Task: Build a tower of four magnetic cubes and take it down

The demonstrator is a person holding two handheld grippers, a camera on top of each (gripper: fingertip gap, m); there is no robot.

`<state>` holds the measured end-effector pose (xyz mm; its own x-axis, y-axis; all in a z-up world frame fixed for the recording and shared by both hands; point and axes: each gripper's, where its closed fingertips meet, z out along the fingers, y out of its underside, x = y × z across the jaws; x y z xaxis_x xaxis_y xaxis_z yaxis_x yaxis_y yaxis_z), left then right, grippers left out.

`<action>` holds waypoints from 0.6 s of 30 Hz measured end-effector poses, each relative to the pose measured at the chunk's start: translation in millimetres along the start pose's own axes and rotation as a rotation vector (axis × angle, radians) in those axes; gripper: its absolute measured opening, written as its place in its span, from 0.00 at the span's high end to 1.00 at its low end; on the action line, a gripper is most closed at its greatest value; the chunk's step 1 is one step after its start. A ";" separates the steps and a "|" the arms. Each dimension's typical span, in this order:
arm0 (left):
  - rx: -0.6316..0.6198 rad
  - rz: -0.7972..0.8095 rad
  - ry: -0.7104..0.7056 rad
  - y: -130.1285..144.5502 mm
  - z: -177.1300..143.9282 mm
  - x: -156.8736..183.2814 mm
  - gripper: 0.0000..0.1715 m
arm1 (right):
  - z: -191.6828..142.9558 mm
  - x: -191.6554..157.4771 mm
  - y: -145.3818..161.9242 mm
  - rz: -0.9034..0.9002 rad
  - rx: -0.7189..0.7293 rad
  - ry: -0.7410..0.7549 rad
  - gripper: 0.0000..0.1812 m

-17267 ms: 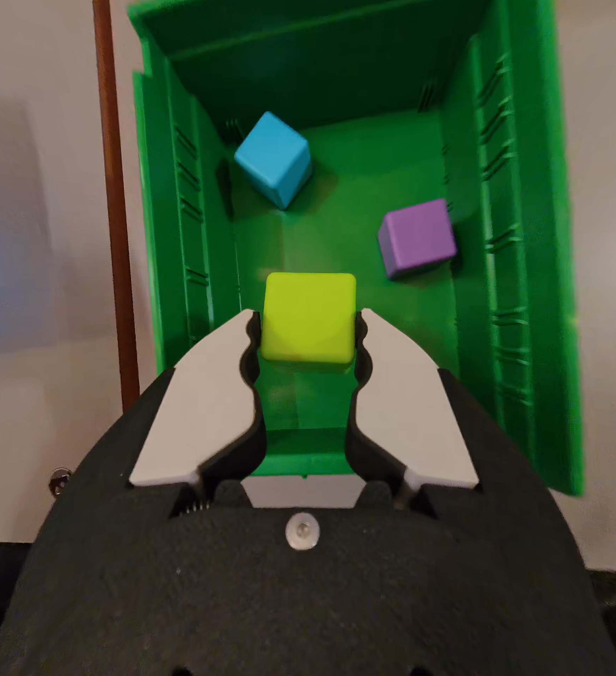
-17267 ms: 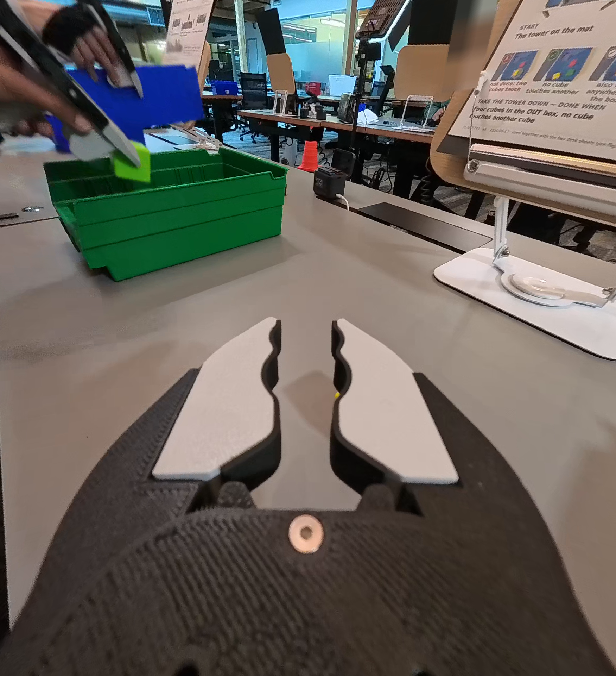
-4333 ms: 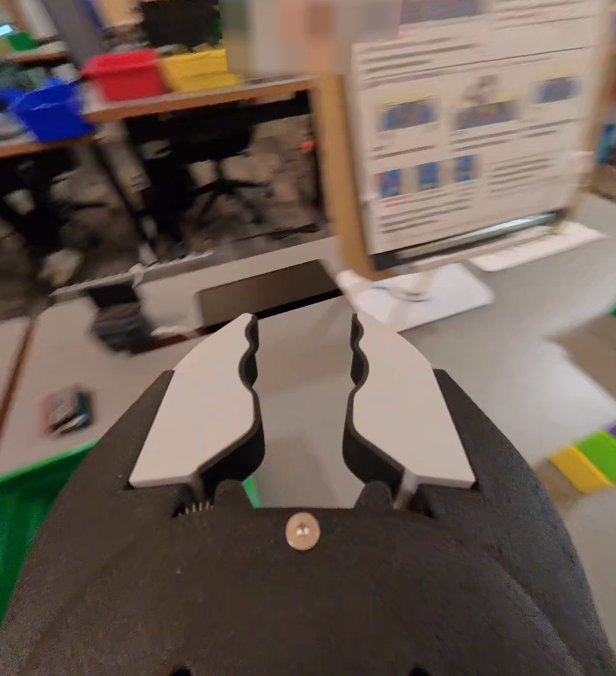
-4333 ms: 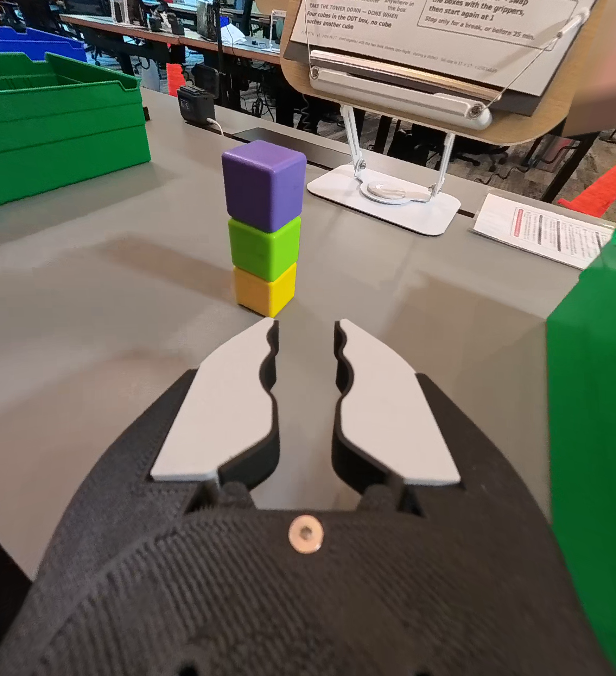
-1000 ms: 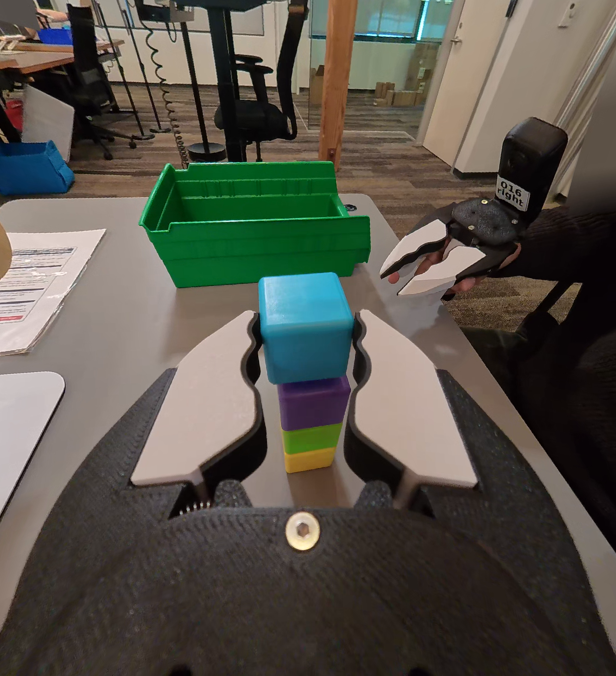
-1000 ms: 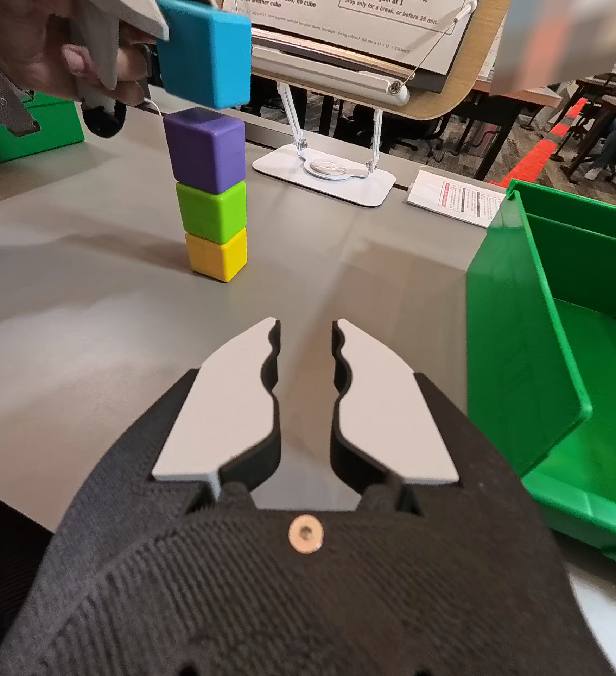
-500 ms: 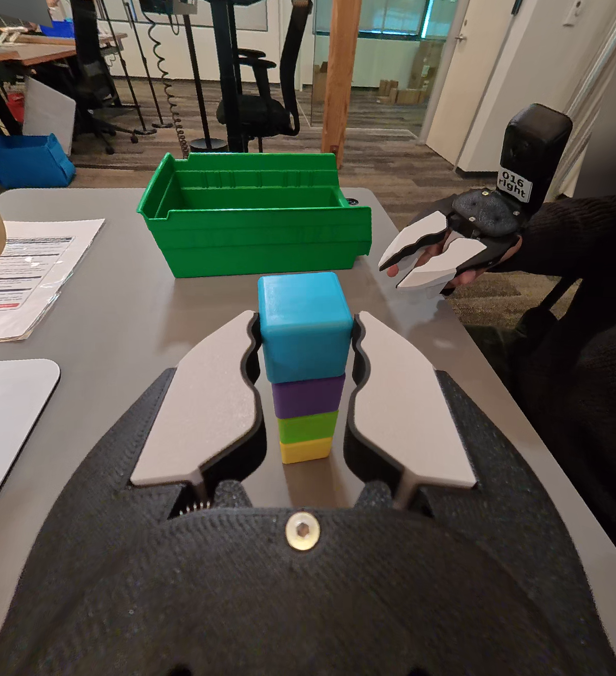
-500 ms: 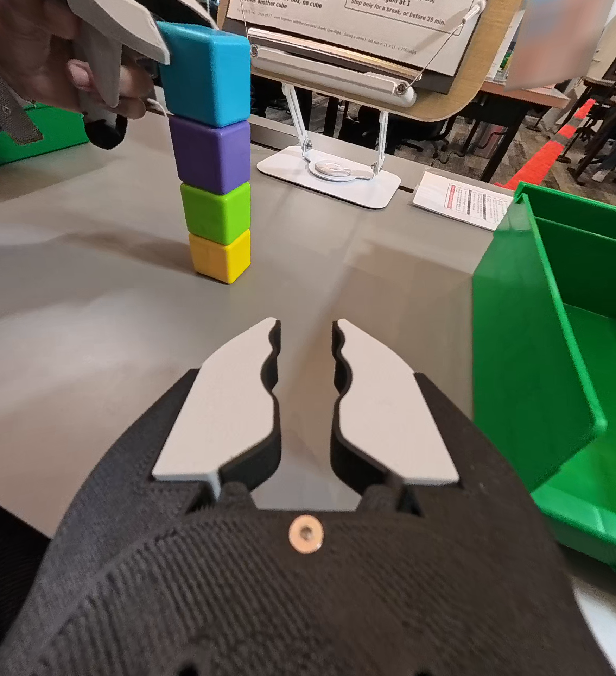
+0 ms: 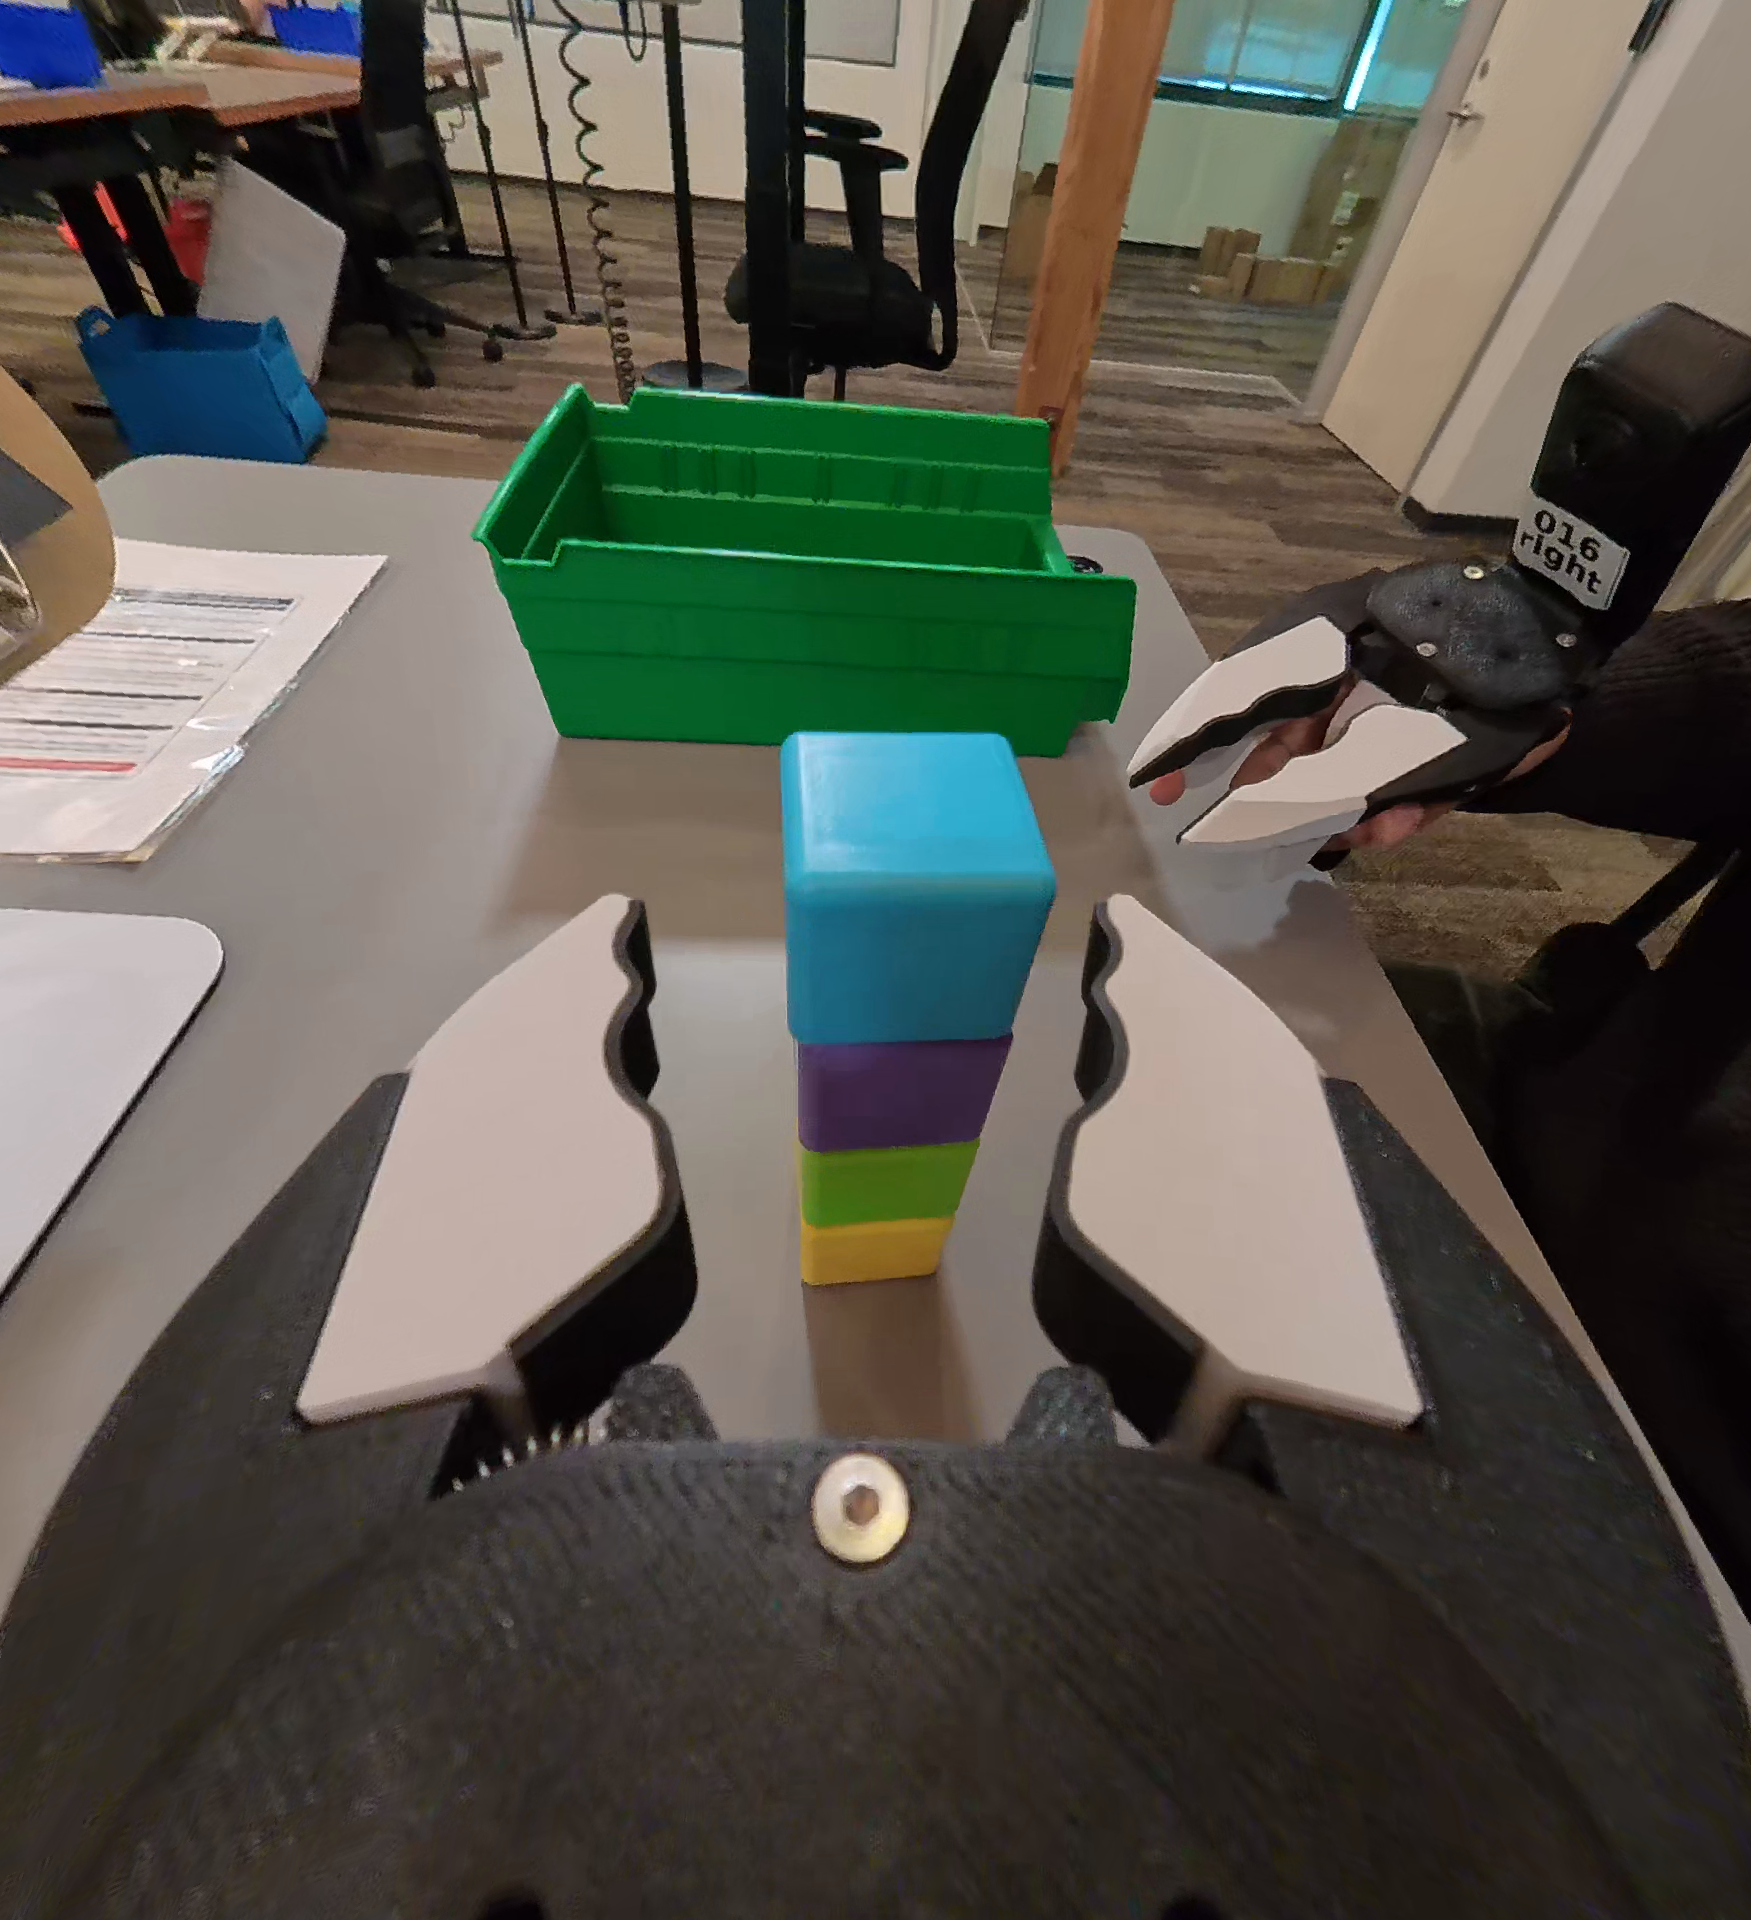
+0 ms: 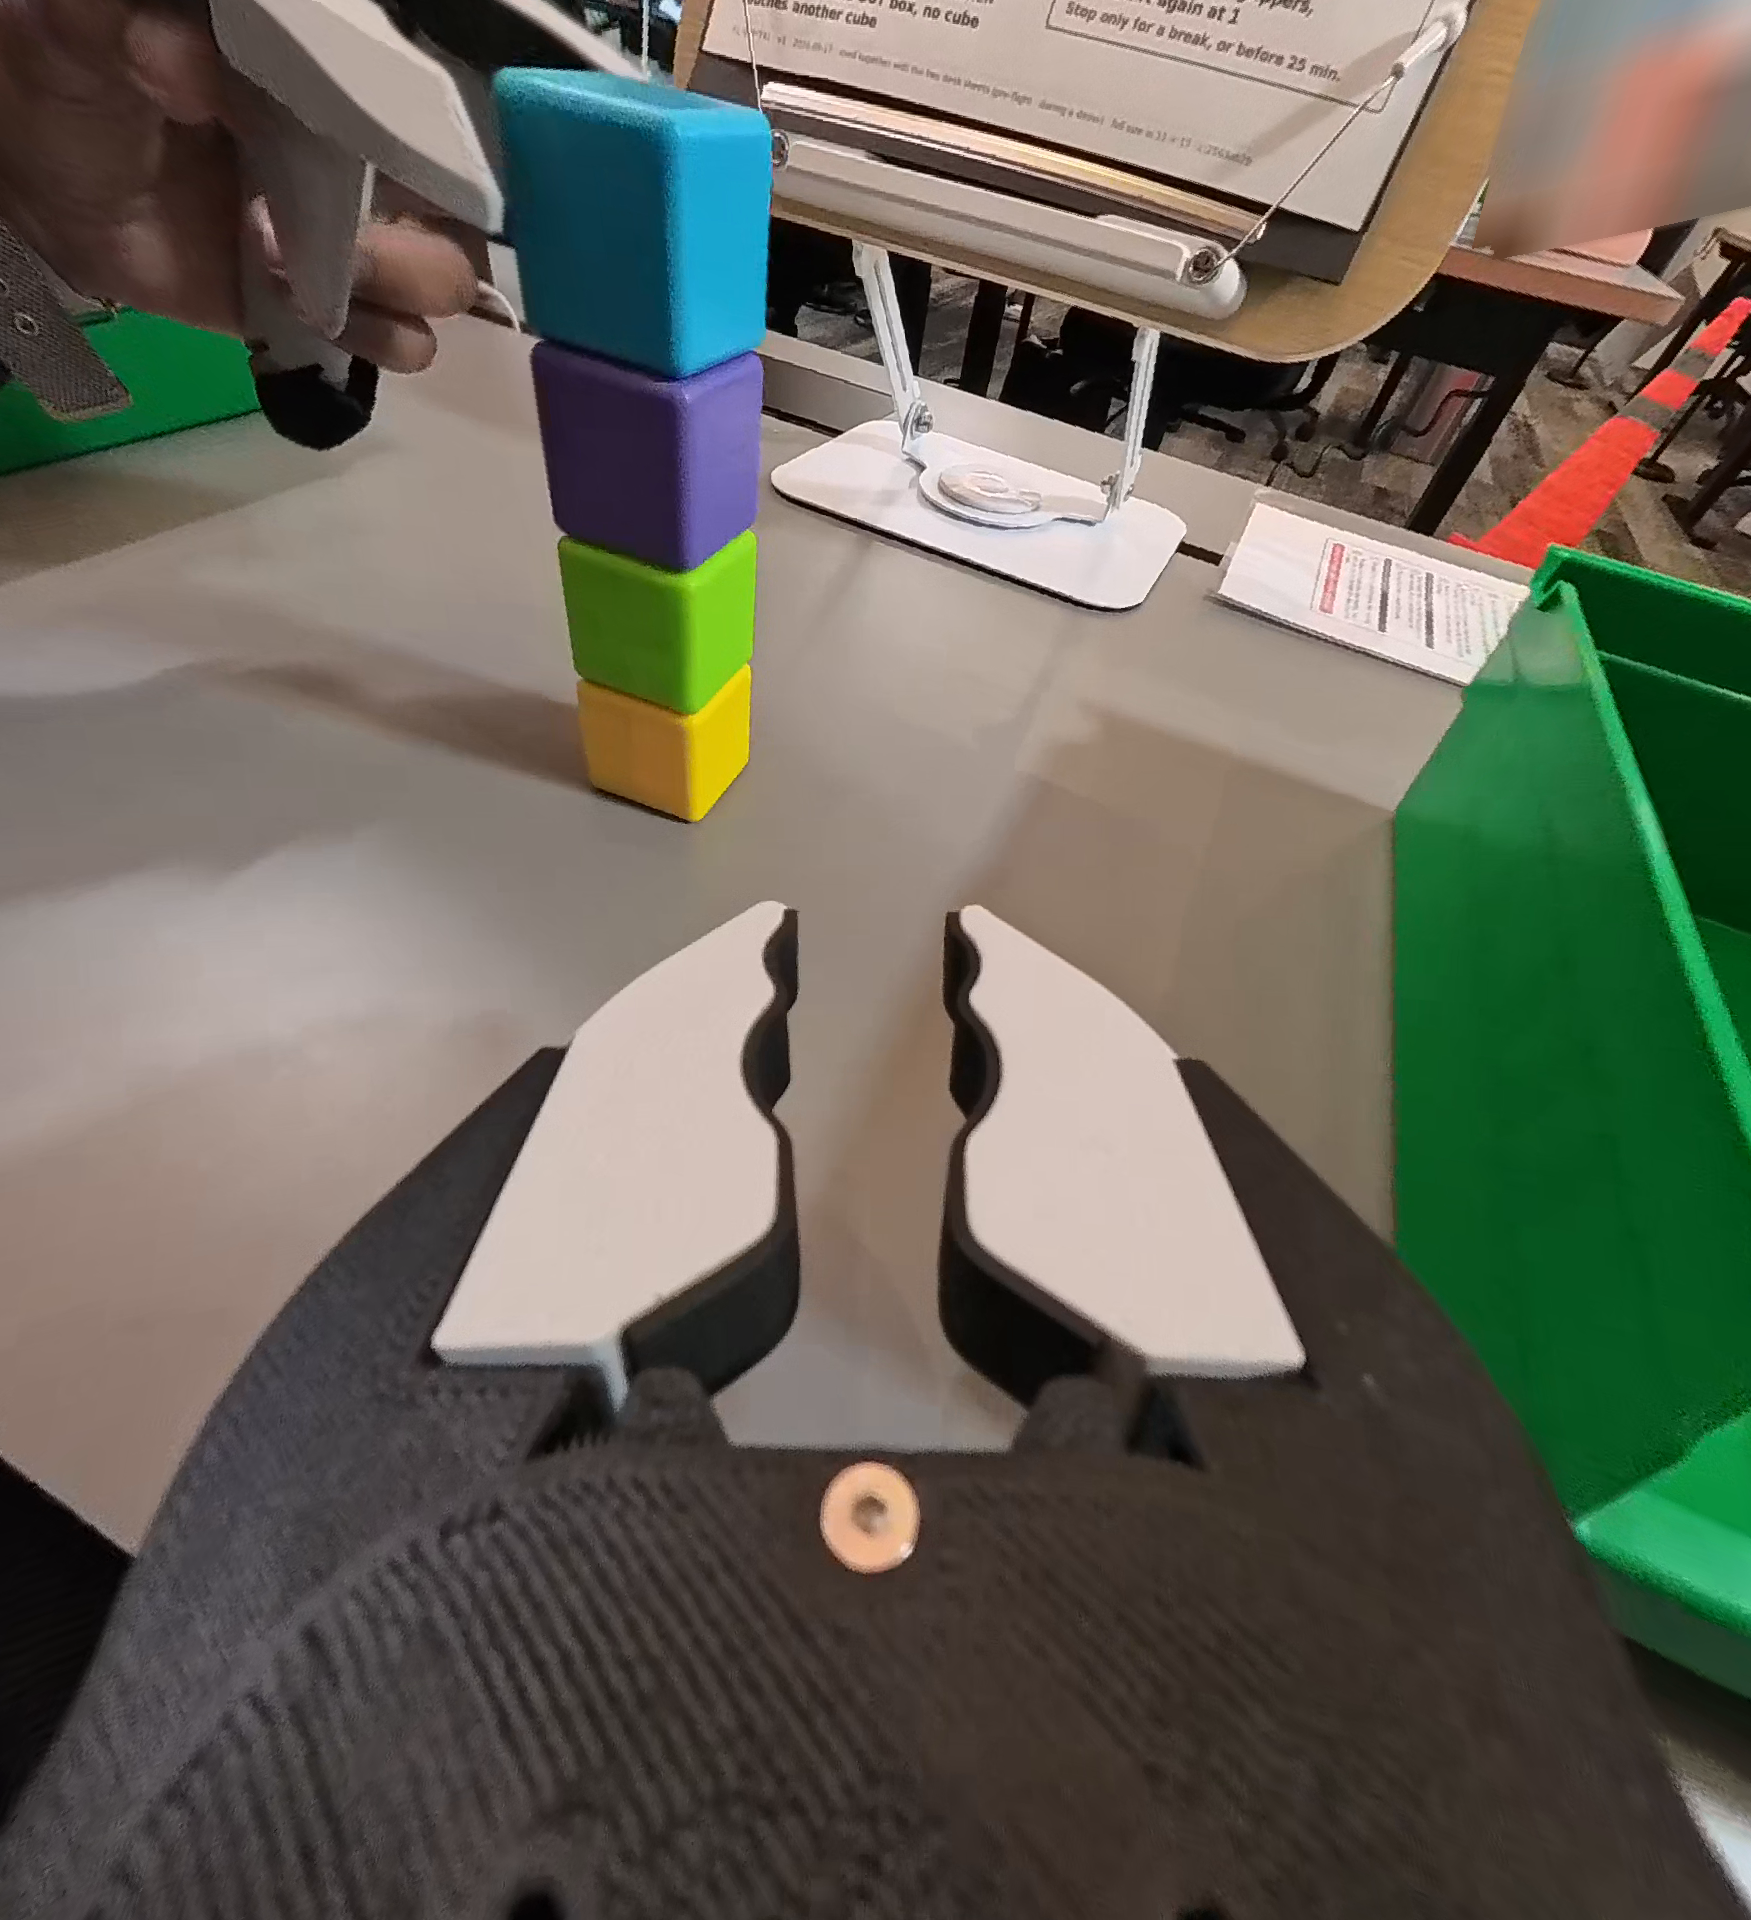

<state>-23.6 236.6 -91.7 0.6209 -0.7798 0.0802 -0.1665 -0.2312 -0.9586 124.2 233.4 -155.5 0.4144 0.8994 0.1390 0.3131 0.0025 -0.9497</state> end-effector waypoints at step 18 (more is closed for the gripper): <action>-0.091 -0.038 -0.085 39.2 22.3 -3.3 0.53 | 10.2 -9.7 -4.9 -0.011 0.006 -0.046 0.85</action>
<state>-15.1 243.2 -135.6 0.6903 -0.7181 0.0884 -0.2084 -0.3144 -0.9261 110.0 229.1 -155.0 0.3712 0.9184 0.1371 0.3122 0.0155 -0.9499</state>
